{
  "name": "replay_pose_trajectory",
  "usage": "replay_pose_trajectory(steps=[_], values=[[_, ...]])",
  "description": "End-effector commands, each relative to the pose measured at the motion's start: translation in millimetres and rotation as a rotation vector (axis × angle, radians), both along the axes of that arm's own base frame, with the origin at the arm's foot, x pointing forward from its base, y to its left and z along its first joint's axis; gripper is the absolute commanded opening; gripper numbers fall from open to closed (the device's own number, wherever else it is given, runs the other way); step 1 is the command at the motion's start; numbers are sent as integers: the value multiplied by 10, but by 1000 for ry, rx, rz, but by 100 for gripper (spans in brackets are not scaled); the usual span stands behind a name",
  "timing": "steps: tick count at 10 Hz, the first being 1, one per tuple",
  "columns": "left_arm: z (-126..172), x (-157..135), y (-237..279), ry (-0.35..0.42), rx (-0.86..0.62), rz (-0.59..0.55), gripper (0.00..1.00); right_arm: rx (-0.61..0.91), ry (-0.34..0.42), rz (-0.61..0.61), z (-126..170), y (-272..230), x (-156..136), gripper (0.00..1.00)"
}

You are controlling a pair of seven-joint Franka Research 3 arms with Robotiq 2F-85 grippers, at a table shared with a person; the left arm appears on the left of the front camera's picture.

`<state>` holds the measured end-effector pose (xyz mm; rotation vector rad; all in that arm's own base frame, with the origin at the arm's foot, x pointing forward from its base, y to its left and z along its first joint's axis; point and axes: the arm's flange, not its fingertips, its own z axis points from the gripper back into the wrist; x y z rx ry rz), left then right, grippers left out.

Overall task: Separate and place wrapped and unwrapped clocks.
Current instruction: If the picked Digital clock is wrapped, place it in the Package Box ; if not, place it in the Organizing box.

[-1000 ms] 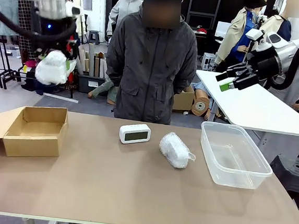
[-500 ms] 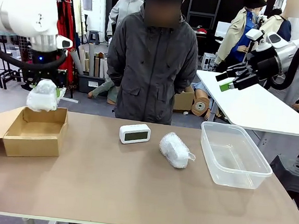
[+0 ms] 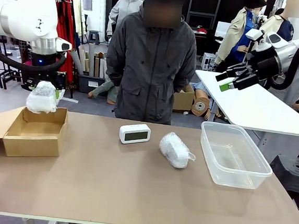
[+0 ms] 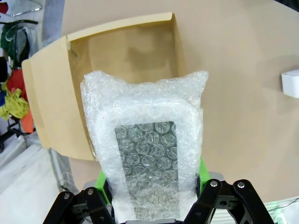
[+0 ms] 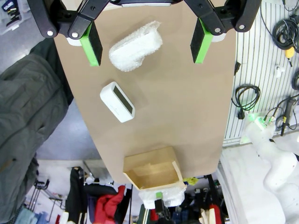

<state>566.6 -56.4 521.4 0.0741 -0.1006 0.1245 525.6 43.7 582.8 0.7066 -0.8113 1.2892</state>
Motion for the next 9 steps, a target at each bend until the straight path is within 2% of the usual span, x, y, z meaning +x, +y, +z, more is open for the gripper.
replay_pose_trajectory(steps=[1,3,5,9], values=[[18,-4,1,-5,0,0,0,2,-1,3,11,-2,-5,100],[-100,114,174,70,13,-38,0,2,-1,3,11,-2,-5,100],[-349,230,309,102,-32,-33,0,2,-1,3,11,-2,-5,100],[-676,412,688,18,-4,16,0,2,-1,3,11,-2,-5,100]])
